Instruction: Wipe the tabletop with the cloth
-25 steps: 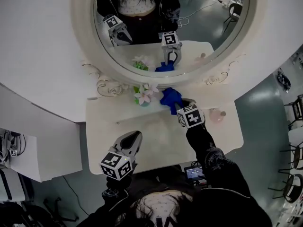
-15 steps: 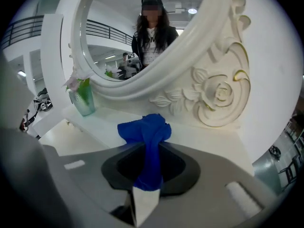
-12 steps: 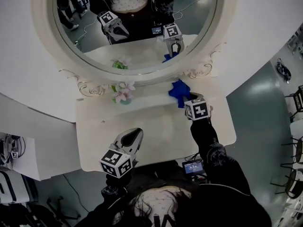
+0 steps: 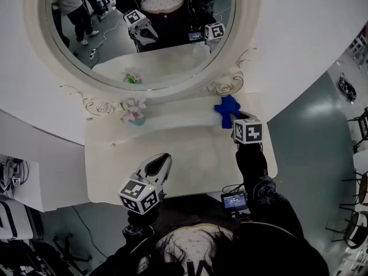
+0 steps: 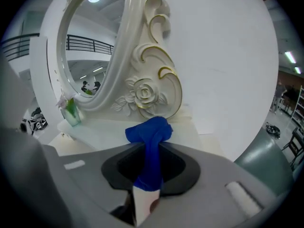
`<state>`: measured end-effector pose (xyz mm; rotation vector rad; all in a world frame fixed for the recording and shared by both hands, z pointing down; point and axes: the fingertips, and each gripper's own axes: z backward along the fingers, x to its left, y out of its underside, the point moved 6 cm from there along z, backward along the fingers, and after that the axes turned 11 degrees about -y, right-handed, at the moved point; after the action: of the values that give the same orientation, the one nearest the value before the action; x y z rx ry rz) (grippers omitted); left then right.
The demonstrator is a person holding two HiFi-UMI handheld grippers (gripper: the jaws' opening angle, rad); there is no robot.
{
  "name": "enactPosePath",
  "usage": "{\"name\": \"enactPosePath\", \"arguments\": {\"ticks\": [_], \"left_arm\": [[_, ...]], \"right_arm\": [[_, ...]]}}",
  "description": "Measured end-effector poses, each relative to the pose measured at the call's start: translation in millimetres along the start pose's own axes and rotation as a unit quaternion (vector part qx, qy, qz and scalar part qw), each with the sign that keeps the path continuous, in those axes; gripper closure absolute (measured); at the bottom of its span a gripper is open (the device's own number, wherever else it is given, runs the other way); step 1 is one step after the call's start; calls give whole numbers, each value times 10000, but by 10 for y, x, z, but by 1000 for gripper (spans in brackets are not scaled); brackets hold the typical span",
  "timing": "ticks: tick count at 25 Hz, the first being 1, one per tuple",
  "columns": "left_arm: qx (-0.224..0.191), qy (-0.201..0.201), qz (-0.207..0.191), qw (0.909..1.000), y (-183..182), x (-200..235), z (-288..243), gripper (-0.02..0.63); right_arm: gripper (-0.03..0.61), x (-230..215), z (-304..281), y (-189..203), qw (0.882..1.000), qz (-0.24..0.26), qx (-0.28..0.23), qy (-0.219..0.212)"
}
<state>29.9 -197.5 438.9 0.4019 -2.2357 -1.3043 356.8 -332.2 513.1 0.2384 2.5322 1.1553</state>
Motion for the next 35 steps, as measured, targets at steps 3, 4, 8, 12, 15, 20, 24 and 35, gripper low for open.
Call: {"name": "enactPosePath", "arguments": {"ticks": [3,4,8,12,15,20,24,35], "left_arm": [[-22,-68,16,10000,12,-115,-36,609],[-26,-91,22,10000,18,-145,-43,609],[-15,-199,24,9998,53,-222,-39,609],[24,-338,19,9994,85,-227,1,609],[43,-424,22,9991,107,-203,42,609],[42,-486,39,9988,123,-132,145,609],[44,-468,102,9988,165,-24,260,609],[22,-519,124,9986,299,960,1133,609]], "right_arm": [[495,-137,93,11,9996,-270,-98,-49],[495,-182,116,13,9993,-353,-144,-65],[495,-354,200,28,9981,-547,-282,-18],[495,-442,254,24,9967,-688,-423,-48],[495,-422,277,11,9962,-698,-510,-85],[495,-187,331,-32,9952,-638,-687,-283],[495,150,412,-111,9943,-499,-821,-465],[495,1810,280,-127,9905,-229,-995,-925]]}}
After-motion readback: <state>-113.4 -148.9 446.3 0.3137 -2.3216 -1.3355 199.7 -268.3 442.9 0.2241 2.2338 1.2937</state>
